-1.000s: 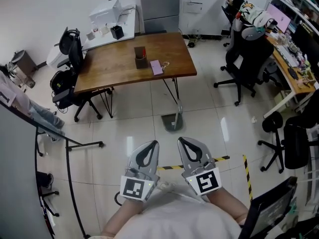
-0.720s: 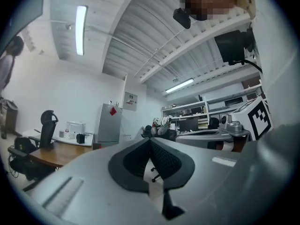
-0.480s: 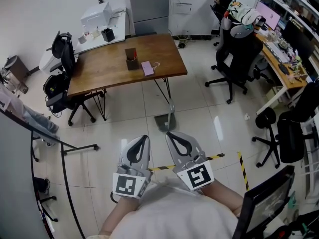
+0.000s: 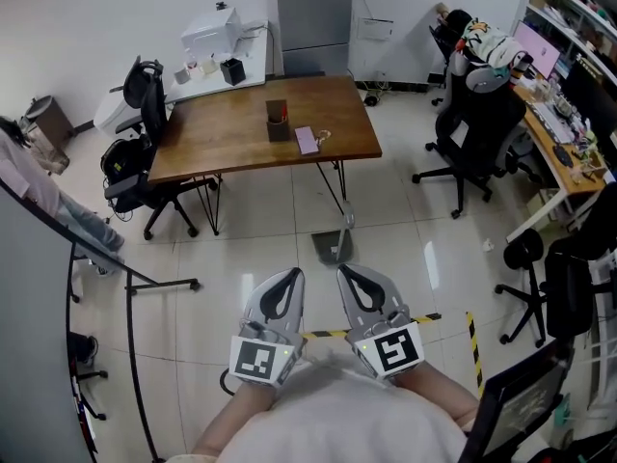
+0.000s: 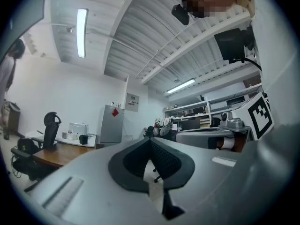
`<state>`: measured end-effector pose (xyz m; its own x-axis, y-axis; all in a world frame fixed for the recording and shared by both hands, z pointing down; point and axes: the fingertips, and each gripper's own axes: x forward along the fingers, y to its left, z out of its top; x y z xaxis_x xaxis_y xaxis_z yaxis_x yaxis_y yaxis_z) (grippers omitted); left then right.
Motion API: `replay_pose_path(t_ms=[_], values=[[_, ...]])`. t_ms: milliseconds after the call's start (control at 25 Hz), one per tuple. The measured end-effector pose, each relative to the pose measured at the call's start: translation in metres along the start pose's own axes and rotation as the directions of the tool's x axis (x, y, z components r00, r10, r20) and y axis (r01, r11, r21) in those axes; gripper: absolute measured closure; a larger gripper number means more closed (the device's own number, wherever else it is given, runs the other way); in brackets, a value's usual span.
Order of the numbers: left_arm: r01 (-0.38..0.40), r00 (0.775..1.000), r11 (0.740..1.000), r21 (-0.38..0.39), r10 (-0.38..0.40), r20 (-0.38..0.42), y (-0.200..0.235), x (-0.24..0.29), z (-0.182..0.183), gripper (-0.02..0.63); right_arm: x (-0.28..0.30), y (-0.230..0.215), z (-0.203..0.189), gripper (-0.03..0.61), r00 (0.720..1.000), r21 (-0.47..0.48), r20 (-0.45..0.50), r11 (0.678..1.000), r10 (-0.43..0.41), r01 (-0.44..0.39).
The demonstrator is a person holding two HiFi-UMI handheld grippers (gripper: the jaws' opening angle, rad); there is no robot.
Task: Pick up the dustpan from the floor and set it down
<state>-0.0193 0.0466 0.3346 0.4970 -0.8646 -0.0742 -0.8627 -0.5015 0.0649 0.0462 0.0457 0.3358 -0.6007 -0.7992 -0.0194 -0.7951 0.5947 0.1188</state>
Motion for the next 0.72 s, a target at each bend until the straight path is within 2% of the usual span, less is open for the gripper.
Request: replay_pose_path(t_ms=[400,520,720], values=[[0.002,1.000,1.000,-0.014,-0.002,-0.016,0.007,-0.004,-0.006,0.600,0.002,-0.003,-0.011,0.577,0.997,-0.001,-0.048,0.998,-0.066,0.066],[0.019,1.000,1.000,-0.013,-0.020,-0.017,0.009,-0.007,-0.012,0.600,0.005,0.001,-0.010,0.577,0.996,-0.015,-0.048,0.997,-0.070,0.070],[-0.019,0.998,0.999,-0.025,0.018,-0.054,0.022,-0.002,-0.011,0.600,0.012,0.005,-0.006,0.577,0.998,-0.028,-0.036,0.999,-0.045,0.044]])
